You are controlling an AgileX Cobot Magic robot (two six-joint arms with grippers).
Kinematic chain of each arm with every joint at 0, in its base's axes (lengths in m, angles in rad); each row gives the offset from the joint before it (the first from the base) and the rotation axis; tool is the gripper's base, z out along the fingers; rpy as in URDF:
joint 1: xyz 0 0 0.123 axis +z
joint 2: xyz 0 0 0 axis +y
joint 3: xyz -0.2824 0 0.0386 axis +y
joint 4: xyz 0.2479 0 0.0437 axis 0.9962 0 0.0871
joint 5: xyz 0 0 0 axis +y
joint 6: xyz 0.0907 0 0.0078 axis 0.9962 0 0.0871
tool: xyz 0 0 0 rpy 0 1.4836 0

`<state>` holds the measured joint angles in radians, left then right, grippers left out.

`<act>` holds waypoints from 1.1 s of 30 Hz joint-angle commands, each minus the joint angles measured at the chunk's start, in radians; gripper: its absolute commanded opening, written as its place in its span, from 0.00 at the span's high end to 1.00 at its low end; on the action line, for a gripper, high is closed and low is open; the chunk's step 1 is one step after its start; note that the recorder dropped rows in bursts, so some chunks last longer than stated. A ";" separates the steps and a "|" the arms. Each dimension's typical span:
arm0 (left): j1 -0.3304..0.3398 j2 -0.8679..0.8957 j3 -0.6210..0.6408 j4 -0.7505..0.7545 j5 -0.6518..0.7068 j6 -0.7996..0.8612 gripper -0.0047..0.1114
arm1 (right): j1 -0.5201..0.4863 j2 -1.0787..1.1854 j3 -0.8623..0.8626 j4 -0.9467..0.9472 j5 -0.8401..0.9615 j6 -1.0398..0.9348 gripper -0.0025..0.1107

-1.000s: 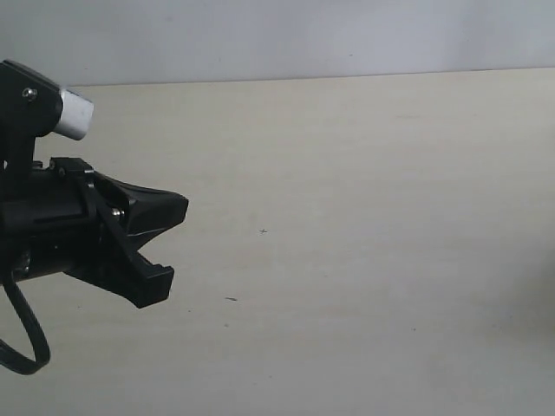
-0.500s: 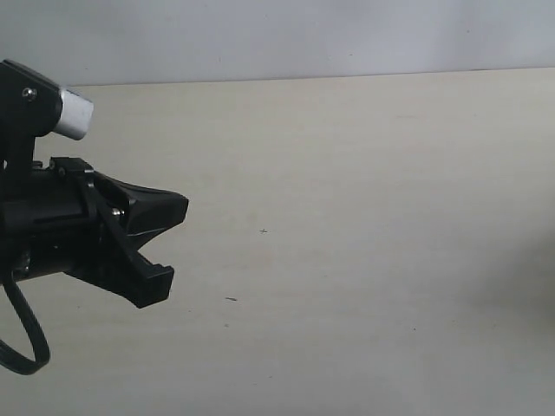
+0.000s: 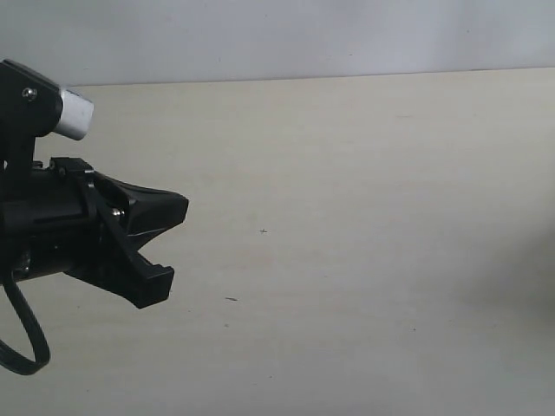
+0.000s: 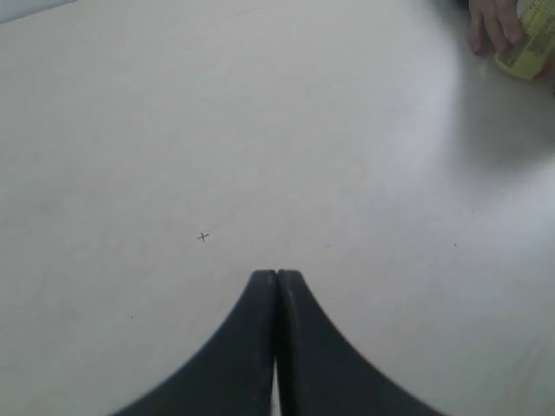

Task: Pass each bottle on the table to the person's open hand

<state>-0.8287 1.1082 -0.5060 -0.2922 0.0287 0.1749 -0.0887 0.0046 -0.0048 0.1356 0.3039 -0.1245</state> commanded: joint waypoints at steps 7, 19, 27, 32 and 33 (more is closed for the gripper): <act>0.002 -0.007 0.005 0.002 -0.001 0.005 0.95 | -0.006 -0.005 0.005 0.003 0.002 -0.005 0.98; 0.279 -0.300 0.005 0.002 0.064 0.005 0.95 | -0.006 -0.005 0.005 0.005 0.002 -0.005 0.98; 0.459 -0.603 0.006 0.132 0.180 0.121 0.95 | -0.006 -0.005 0.005 0.007 0.002 -0.005 0.98; 0.574 -0.864 0.008 0.132 0.337 0.117 0.95 | -0.006 -0.005 0.005 0.007 0.002 -0.005 0.98; 0.596 -0.908 0.008 0.132 0.351 0.117 0.95 | -0.006 -0.005 0.005 0.007 0.002 -0.005 0.98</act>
<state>-0.2795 0.3135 -0.5037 -0.1650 0.3160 0.2882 -0.0887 0.0046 -0.0048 0.1396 0.3096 -0.1245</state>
